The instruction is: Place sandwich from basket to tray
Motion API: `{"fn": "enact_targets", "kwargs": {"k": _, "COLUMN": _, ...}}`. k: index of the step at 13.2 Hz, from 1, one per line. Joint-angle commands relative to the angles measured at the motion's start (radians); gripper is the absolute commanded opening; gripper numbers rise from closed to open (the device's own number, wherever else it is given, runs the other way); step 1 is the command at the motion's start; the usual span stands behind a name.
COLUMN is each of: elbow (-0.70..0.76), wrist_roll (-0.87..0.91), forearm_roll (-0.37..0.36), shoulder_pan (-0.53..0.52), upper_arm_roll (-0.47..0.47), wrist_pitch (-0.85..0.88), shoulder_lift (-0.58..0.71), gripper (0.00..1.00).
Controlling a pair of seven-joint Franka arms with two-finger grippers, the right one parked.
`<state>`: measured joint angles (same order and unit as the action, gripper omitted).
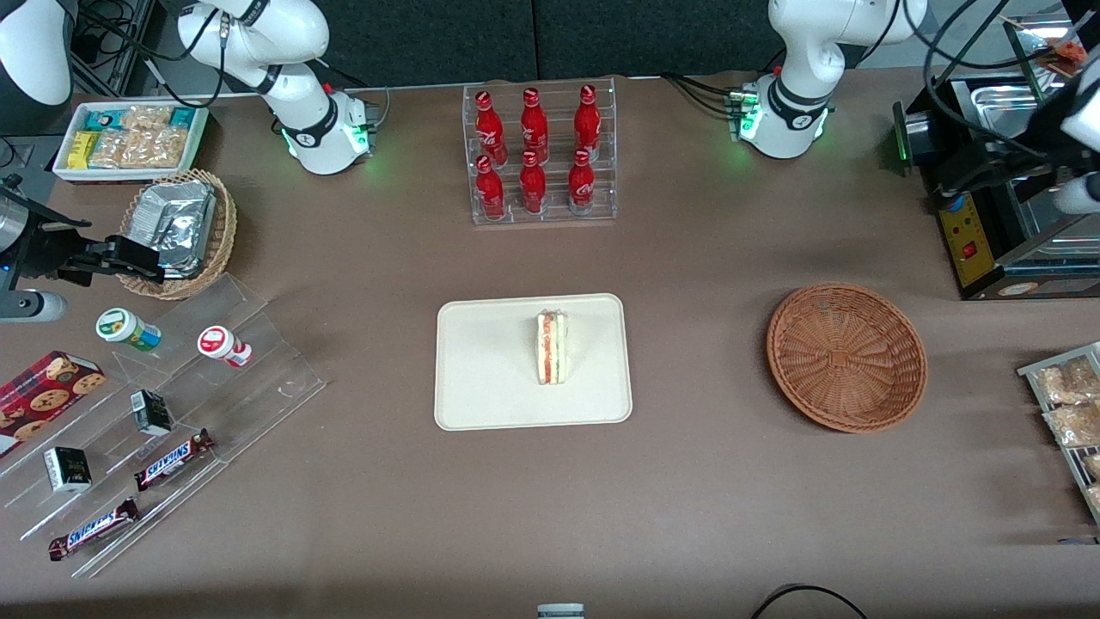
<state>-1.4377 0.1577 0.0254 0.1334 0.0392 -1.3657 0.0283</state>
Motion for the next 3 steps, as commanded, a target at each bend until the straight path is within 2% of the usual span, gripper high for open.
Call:
{"fn": "enact_targets", "kwargs": {"k": 1, "elbow": 0.000, "wrist_roll": -0.010, "forearm_roll": 0.014, "shoulder_pan": -0.081, "upper_arm_roll": -0.082, "wrist_pitch": 0.002, "shoulder_lift": 0.005, "gripper": 1.00}}
{"fn": "enact_targets", "kwargs": {"k": 3, "elbow": 0.000, "wrist_roll": -0.007, "forearm_roll": 0.011, "shoulder_pan": -0.068, "upper_arm_roll": -0.082, "wrist_pitch": 0.007, "shoulder_lift": 0.004, "gripper": 1.00}}
